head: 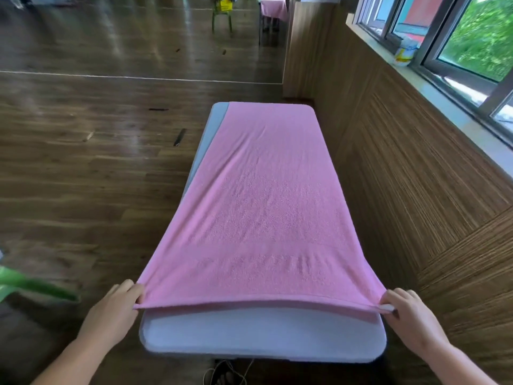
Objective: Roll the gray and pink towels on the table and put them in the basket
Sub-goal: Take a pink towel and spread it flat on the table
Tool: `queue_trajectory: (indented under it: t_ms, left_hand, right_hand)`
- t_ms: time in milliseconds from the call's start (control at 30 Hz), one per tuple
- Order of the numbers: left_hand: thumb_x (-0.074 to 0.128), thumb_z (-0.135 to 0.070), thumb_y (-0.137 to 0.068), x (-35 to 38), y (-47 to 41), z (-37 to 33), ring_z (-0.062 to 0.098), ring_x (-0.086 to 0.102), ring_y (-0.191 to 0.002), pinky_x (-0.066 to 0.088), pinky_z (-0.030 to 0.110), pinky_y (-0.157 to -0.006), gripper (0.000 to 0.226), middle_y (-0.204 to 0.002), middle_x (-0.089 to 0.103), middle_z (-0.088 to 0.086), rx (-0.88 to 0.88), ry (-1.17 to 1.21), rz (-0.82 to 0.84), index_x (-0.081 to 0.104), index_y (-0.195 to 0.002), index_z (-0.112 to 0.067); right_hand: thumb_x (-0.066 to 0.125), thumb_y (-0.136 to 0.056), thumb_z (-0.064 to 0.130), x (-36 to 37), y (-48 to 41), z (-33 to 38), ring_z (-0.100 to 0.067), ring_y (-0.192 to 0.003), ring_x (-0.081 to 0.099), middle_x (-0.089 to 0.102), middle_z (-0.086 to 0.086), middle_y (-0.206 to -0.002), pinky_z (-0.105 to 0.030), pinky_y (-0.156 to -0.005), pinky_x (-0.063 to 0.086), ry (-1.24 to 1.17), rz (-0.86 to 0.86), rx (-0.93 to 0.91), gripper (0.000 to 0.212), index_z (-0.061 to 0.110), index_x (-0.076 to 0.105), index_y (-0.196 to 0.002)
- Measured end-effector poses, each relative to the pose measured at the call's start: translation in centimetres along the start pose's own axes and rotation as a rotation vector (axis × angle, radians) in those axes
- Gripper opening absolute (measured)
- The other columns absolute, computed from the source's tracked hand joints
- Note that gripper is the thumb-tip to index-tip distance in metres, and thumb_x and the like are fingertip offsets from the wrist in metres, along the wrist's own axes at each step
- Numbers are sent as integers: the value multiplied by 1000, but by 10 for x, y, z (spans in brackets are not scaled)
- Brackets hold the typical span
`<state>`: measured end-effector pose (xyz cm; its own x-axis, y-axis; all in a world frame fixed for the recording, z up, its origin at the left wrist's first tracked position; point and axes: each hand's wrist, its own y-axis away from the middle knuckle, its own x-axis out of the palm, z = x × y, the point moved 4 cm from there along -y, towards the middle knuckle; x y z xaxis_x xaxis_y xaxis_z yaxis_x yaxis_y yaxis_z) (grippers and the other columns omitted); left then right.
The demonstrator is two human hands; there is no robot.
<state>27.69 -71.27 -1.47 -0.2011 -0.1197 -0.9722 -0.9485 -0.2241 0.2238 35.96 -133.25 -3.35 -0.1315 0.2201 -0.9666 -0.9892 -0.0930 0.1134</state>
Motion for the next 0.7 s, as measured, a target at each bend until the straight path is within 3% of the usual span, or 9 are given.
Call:
queue_trajectory:
  t_ms: [133,267,433,567,633,700]
  left_hand:
    - [60,-19,-89,14,29,2,4,43,-87,33,18,-56,27,-94,40,-14,-30,6,13,39,-81,-34]
    - [64,-13,-78,35,55,18,7,41,-85,46,30,-60,34,-89,38,-11,-56,-3,54,38,-75,-34]
    - [64,-13,-80,48,76,18,5,41,-83,47,28,-63,30,-88,39,-11,-54,-18,36,41,-77,-31]
    - [68,-6,-71,66,85,30,7,40,-81,46,32,-58,40,-84,39,-12,-77,33,41,39,-73,-33]
    - [71,-9,-69,72,87,31,6,41,-80,45,31,-55,41,-85,39,-13,-52,37,45,38,-73,-35]
    - [75,-26,-64,69,85,24,6,43,-79,43,29,-53,39,-85,42,-15,-14,69,21,41,-75,-40]
  right_hand:
    - [79,-72,19,17,29,-16,5,-89,43,48,23,-80,-22,-60,42,5,84,-38,34,38,51,-76]
    - [77,-68,12,24,49,-25,4,-87,44,46,23,-78,-21,-57,42,22,91,-76,40,39,47,-73]
    - [78,-65,10,30,67,-29,0,-84,46,46,23,-79,-17,-59,40,32,103,-107,46,43,47,-74]
    - [83,-55,4,34,80,-32,-3,-76,47,46,22,-76,-14,-53,35,35,148,-92,57,43,46,-74]
    - [85,-52,6,38,85,-35,-2,-75,48,45,23,-80,-17,-57,40,20,159,-112,65,49,43,-75]
    - [85,-49,15,39,90,-35,0,-78,49,47,26,-86,-13,-61,42,-7,172,-118,63,54,45,-78]
